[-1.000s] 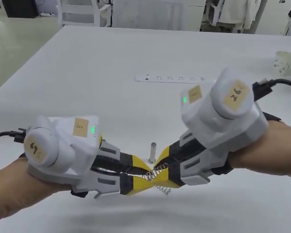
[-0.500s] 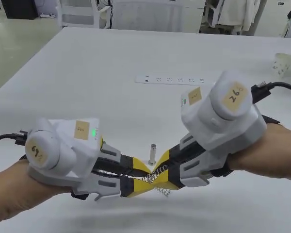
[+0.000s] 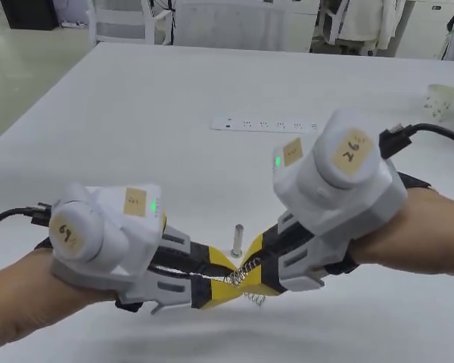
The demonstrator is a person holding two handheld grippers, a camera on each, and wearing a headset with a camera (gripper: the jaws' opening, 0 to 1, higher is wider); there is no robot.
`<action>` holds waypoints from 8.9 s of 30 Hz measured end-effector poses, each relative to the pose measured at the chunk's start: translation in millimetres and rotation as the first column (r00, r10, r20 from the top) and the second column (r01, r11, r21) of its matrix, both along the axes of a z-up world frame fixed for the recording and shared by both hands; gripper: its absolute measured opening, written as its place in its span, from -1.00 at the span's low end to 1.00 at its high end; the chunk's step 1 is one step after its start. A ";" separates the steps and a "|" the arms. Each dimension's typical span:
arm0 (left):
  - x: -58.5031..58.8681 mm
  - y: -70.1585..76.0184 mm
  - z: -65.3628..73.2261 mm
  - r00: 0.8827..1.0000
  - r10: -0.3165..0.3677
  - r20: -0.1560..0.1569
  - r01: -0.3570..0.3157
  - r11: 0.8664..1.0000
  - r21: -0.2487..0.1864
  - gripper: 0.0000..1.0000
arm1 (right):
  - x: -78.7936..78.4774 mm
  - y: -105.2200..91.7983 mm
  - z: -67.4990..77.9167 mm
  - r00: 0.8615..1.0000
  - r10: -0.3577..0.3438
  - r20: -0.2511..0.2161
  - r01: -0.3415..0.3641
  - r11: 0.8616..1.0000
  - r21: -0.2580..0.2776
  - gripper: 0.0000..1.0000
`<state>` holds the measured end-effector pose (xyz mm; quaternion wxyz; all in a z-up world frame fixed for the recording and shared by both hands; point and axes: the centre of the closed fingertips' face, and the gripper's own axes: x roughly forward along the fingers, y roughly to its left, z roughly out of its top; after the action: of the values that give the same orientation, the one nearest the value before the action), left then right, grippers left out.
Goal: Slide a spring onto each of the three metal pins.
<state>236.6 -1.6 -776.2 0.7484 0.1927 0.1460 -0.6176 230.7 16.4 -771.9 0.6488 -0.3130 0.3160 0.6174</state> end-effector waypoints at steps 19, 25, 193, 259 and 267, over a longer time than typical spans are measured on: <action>6.4 11.3 -1.9 0.994 0.083 -0.074 -0.083 0.997 -0.003 -0.38 | 9.0 -10.4 0.8 1.000 -0.023 0.018 0.023 0.999 -0.024 -0.83; 7.4 16.2 -1.5 0.991 0.099 -0.084 -0.100 0.995 0.000 -0.25 | 11.0 -13.3 2.0 0.999 -0.027 0.024 0.028 0.999 -0.029 -0.83; 20.6 96.2 -15.9 0.891 0.423 -0.163 -0.438 0.896 -0.071 0.32 | 107.2 -122.8 -33.0 0.998 -0.059 0.009 0.055 0.862 -0.504 -0.82; 23.9 94.9 -14.9 0.892 0.421 -0.163 -0.437 0.896 -0.076 0.31 | 103.0 -125.9 -76.1 0.993 -0.099 -0.063 0.050 0.845 -0.533 -0.51; 23.7 95.0 -14.5 0.893 0.421 -0.161 -0.437 0.896 -0.077 0.31 | 100.8 -125.3 -75.4 0.992 -0.106 -0.067 0.057 0.853 -0.518 -0.25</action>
<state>260.3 93.4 -790.7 0.8637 0.0698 0.2026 -0.4562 331.5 -108.8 -847.3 0.5516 -0.4324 0.5124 0.4961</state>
